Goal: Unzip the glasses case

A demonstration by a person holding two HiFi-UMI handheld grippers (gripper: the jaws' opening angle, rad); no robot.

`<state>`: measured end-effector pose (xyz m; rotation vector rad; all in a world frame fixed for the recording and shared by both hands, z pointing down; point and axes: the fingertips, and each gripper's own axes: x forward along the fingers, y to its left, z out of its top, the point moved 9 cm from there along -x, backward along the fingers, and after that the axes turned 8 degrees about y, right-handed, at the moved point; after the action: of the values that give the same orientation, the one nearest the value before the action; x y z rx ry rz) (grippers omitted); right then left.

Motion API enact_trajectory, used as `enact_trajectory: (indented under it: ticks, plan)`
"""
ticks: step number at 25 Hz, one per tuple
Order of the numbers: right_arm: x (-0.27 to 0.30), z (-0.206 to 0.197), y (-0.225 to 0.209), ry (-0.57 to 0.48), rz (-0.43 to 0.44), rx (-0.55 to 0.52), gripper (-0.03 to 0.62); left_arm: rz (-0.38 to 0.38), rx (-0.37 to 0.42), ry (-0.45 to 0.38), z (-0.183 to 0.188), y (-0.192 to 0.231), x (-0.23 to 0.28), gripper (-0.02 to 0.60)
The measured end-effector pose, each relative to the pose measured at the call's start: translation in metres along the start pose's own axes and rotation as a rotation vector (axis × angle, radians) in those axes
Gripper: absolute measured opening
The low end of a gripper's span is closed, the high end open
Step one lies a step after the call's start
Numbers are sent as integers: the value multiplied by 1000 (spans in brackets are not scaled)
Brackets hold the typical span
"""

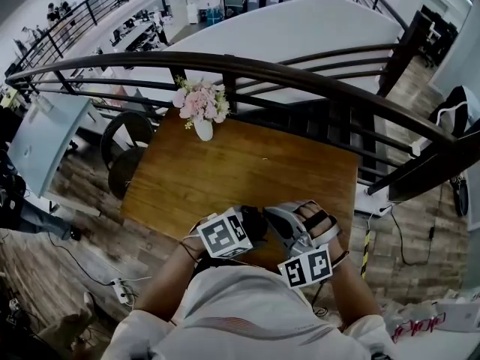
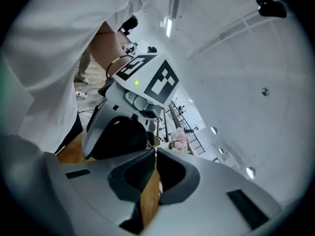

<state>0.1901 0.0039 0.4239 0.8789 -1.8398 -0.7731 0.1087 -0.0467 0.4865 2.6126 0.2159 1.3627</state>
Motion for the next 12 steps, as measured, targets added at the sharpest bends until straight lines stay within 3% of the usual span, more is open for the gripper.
enact_trajectory:
  ticks: [12]
  plan:
    - [1, 10, 16, 19, 54, -183, 64, 28, 17, 199, -6, -3, 25, 276]
